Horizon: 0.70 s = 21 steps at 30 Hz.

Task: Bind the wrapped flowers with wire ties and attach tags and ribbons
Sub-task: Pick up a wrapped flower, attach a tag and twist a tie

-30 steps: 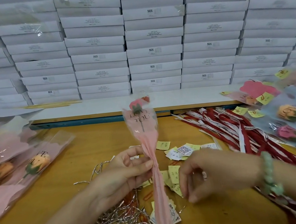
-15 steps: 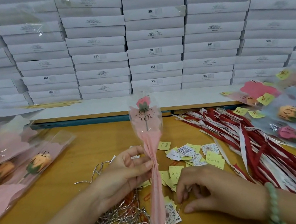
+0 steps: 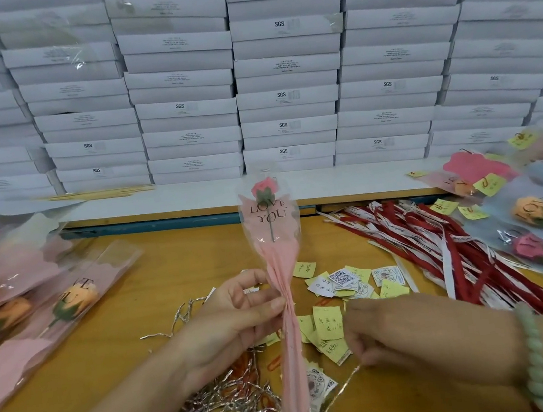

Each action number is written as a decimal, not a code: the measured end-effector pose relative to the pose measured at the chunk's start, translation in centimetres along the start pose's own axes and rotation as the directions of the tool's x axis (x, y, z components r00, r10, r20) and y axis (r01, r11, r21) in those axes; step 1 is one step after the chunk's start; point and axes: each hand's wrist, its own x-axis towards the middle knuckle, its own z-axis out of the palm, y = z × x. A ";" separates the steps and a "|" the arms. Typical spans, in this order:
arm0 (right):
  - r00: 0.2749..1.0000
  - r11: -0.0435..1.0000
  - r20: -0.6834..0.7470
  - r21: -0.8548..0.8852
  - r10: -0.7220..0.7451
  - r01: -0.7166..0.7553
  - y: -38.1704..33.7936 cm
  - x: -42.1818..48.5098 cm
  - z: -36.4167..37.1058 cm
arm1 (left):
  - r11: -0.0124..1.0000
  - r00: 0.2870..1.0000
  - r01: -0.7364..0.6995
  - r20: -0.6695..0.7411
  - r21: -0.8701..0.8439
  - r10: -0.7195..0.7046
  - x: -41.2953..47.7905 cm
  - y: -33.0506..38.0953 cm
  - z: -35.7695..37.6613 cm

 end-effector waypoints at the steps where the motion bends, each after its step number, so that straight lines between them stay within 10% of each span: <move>1: 1.000 1.000 0.002 0.000 0.009 -0.009 0.4 -0.4 -0.5 | 1.000 1.000 0.001 0.005 0.005 -0.001 0.0 0.0 0.0; 12: 0.984 0.962 -0.166 0.273 0.068 -0.021 2.5 -2.2 -5.4 | 1.000 1.000 -0.009 -0.007 0.017 0.009 0.0 -0.1 0.1; 21: 0.957 0.672 -0.249 0.735 0.148 0.087 -2.0 2.0 -3.1 | 0.999 0.999 -0.021 -0.038 0.037 0.022 0.1 -0.5 0.2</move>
